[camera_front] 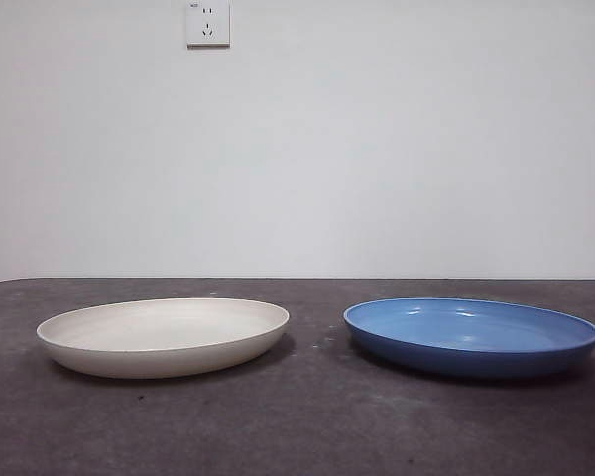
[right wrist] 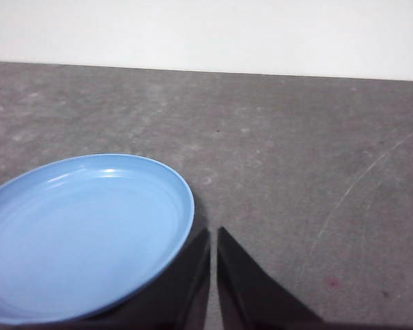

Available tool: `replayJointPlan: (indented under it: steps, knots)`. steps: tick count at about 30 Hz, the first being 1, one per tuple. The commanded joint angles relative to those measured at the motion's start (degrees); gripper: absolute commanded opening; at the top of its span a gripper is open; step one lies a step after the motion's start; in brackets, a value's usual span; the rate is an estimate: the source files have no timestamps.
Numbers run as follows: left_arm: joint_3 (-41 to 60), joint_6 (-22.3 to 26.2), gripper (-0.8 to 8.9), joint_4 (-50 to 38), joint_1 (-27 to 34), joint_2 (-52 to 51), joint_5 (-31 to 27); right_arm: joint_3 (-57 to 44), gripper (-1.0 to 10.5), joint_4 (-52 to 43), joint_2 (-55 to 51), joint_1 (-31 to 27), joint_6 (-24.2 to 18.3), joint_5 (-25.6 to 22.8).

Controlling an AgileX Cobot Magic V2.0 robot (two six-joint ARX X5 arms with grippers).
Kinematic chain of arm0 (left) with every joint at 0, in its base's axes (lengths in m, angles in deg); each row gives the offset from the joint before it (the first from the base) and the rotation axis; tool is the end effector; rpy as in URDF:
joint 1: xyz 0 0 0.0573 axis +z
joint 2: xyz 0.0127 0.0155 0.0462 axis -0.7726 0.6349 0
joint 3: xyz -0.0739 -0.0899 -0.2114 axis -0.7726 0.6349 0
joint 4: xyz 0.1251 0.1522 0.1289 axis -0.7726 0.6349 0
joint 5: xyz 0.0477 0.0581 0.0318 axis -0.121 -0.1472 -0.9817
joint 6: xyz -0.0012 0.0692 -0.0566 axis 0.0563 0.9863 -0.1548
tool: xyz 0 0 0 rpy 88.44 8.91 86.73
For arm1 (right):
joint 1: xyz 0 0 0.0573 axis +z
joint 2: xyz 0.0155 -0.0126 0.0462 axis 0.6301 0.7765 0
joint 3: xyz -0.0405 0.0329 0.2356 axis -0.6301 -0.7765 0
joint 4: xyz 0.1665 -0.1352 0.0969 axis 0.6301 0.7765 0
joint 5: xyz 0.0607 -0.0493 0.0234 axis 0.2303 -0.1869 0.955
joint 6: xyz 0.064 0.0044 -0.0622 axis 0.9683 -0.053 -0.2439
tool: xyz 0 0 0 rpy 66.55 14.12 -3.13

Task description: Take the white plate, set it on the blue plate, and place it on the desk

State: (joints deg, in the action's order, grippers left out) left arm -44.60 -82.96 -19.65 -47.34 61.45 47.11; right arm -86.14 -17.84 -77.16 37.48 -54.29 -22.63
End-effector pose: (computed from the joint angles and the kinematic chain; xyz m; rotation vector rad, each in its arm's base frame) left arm 0.1470 -0.0069 0.1506 -0.0352 0.1429 -0.1421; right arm 0.1475 0.0119 0.1464 0.0563 0.1493 0.1796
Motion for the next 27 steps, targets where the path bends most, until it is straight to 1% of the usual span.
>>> replayJointPlan:
  steps: [1,3,5,7,11,13,14,17,27]
  knots:
    - [1.16,-9.97,0.09,0.48,0.11,-0.09,-0.07,-0.22,0.1,0.02,-0.15,-0.07,7.28,0.52]
    - [1.16,-14.67,0.09,0.48,0.11,-0.09,-0.07,-0.22,0.1,0.22,-0.15,-0.07,11.78,0.57]
    - [1.16,-17.73,0.09,0.48,0.11,-0.09,-0.07,-0.2,0.1,0.52,-0.15,-0.07,13.94,0.57]
    - [1.16,-19.98,0.09,0.5,0.11,-0.09,-0.07,-0.2,0.1,0.48,-0.15,-0.07,15.43,1.14]
    - [0.94,-23.93,0.09,0.9,0.11,-0.09,-0.07,-0.17,0.1,0.26,-0.15,-0.07,17.11,5.03]
    - [0.24,-25.57,0.09,1.86,0.11,-0.09,-0.04,-0.07,0.1,0.28,-0.15,-0.07,18.73,5.97]
    - [-0.26,-25.94,0.09,2.4,0.11,-0.09,-0.04,0.09,0.1,0.35,-0.15,-0.07,19.91,5.95]
    - [-2.05,-26.95,0.09,3.72,0.11,-0.09,0.04,1.33,0.1,0.61,-0.15,-0.07,21.66,5.92]
    - [-12.87,-26.53,0.09,9.92,0.11,2.58,0.39,11.65,0.1,3.65,0.11,-0.07,20.9,5.44]
